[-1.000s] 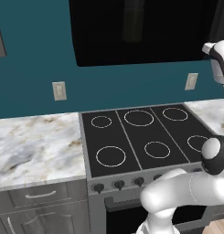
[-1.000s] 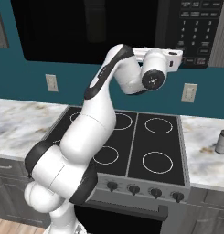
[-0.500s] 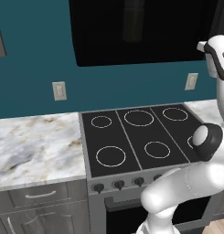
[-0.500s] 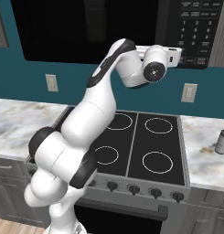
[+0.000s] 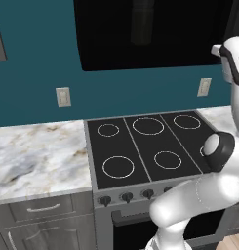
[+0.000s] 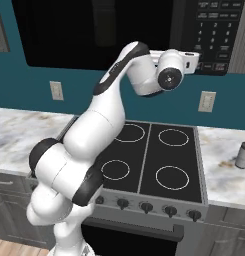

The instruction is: Open the microwave door.

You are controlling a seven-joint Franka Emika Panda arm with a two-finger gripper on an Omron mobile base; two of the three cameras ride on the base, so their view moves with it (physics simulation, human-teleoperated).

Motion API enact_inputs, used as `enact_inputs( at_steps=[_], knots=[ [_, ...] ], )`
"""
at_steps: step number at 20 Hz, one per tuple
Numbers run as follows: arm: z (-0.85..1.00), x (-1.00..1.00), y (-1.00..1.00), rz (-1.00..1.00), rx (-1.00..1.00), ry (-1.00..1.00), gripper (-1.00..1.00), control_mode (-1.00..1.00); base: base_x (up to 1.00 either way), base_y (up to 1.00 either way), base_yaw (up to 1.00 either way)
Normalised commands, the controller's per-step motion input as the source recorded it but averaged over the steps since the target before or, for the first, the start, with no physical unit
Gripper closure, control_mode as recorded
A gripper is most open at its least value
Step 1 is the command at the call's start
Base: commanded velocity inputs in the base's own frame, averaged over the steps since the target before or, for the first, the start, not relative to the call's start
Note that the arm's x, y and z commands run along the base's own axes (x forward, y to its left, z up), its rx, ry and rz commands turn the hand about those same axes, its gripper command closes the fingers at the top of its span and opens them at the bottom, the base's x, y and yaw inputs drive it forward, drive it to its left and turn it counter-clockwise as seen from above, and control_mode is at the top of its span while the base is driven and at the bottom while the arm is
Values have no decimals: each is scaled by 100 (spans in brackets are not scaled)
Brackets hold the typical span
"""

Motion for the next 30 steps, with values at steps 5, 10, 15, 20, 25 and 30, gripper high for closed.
enact_inputs(
  at_steps=[5,10,15,20,25,30],
  knots=[
    [9,-68,0,4,0,-12,100,-100,0,0,0],
    [25,-84,4,4,0,-19,100,-100,0,0,0],
    [38,-96,9,0,0,-15,100,-100,0,0,0],
    [58,-100,6,-1,0,-2,100,-100,0,0,0],
    [80,-100,10,-4,0,5,100,-100,0,0,0],
    [84,-100,24,-6,-1,18,100,-100,0,0,0]
  ],
)
